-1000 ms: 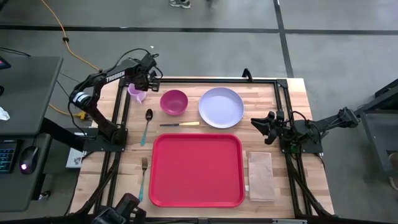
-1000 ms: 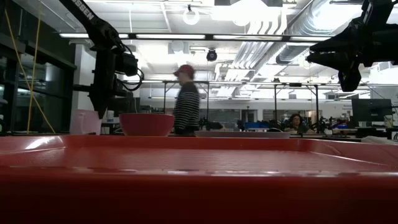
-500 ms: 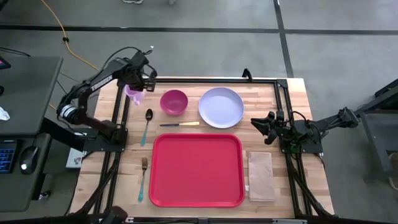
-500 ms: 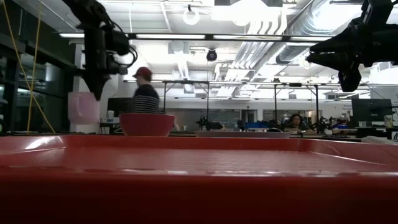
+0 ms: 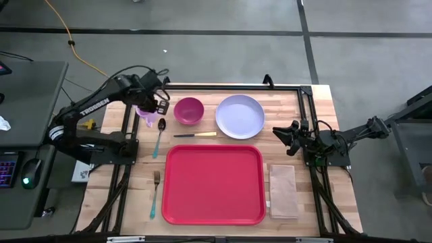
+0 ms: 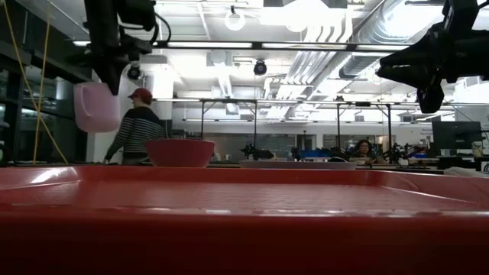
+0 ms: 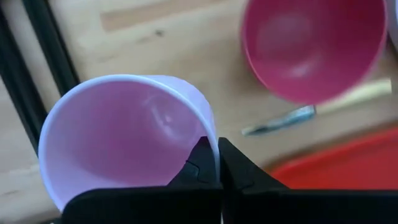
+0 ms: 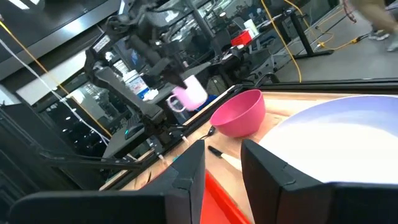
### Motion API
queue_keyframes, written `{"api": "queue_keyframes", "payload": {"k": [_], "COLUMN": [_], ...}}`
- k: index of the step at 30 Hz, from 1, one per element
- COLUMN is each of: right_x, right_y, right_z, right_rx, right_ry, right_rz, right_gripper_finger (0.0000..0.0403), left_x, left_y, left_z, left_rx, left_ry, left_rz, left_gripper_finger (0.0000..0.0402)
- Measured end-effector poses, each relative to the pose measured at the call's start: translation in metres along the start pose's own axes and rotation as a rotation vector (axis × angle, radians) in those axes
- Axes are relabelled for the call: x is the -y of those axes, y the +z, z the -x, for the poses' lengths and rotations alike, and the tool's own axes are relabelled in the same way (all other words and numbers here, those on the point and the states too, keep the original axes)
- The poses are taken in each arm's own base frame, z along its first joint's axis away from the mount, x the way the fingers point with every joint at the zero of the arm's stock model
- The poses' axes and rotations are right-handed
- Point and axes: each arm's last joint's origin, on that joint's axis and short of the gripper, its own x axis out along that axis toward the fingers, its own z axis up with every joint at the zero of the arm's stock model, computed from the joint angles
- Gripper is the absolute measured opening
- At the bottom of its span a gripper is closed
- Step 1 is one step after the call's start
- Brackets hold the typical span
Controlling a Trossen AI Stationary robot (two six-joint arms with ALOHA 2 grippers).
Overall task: Set up tray
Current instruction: Put the pink mug on the top left of the red tray
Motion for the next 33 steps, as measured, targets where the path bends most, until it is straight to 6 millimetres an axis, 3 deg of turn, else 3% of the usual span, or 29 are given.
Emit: {"api": "queue_keyframes", "payload": {"k": [10, 19, 33], "right_x": [0.000, 0.001, 0.003], "right_y": [0.000, -0.002, -0.010], "right_z": [0.000, 0.000, 0.000], "right_rx": [-0.002, -0.014, -0.112], "right_ry": [-0.003, -0.008, 0.024], "right_rz": [0.005, 0.133, 0.257], "right_gripper_finger": [0.0083, 0.0083, 0.0083], "left_x": [0.044, 0.073, 0.117], "left_y": [-0.044, -0.075, -0.103], "left_z": [0.006, 0.010, -0.015], "left_rx": [-0.049, -0.044, -0.110], "left_ry": [-0.072, -0.151, -0.145], "left_rz": [-0.119, -0.186, -0.323], "left_gripper_finger": [0.0016, 0.0016, 0.0016]}}
